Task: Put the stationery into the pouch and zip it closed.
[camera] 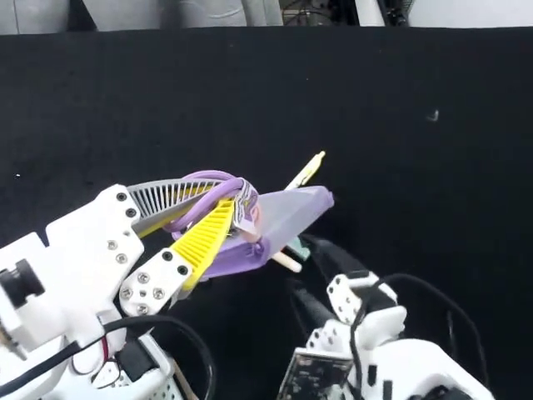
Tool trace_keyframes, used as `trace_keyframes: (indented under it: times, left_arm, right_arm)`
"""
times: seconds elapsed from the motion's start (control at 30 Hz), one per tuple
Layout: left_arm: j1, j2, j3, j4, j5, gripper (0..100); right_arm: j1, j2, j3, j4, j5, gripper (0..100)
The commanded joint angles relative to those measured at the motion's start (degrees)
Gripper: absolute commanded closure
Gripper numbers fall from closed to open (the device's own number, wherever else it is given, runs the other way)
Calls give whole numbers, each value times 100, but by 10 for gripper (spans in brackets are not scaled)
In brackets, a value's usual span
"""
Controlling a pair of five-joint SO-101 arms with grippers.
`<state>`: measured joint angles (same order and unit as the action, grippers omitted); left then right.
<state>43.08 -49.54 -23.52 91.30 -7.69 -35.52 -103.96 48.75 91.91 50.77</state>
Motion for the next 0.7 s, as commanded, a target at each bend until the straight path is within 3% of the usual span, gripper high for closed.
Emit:
trace_keyframes:
  times: [0.0,0.37,0.53,0.67]
  left_arm:
    - [84,-9,-215,9,-70,970]
    - [101,-9,-215,18,-70,970]
    - [848,-9,171,0,-79,970]
    - [927,-9,400,-44,-88,970]
  right_arm:
    - [-308,-303,-418,-9,-615,775]
    - [-325,-295,224,-536,-651,776]
    - [-431,-295,426,-782,-668,776]
    - [-800,-295,435,-730,-695,776]
